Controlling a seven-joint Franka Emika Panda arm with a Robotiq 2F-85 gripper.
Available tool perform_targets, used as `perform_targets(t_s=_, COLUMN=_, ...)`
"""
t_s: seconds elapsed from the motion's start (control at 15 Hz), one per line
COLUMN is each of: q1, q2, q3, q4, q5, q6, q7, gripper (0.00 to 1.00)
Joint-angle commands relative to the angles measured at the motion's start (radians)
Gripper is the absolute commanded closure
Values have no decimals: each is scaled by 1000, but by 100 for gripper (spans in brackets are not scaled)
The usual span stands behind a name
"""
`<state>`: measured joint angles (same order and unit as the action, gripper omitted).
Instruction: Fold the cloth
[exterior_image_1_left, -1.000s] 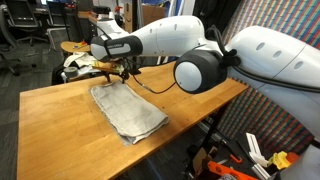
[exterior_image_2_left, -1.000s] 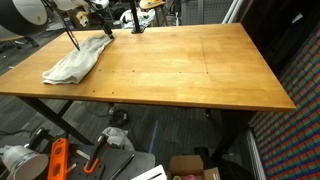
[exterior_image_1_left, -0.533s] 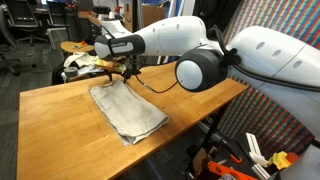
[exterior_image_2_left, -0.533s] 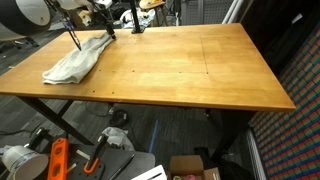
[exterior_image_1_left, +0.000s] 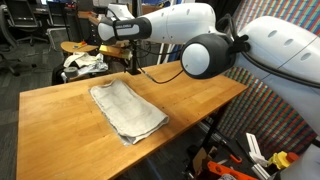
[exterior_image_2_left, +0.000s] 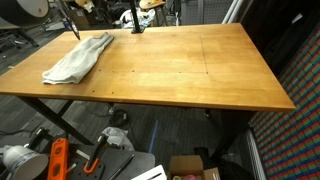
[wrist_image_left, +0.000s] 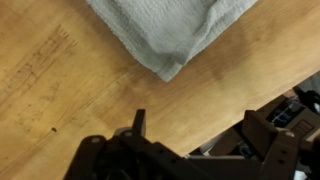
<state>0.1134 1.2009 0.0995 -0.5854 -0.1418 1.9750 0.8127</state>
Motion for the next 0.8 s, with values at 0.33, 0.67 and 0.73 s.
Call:
perform_targets(t_s=0.33, q1=-41, q2=-231, q3=123, q4=-247, q5=3, q6=-50, q7=-414, gripper=0)
perform_targets(t_s=0.67, q1=-38, q2=-377, q3=121, q4=-481, q5=-8, q6=-60, q7=-466, gripper=0)
perform_targets(t_s=0.73, q1=-37, q2=-404, q3=119, q4=-526, q5=-13, q6=-52, q7=-467, gripper=0)
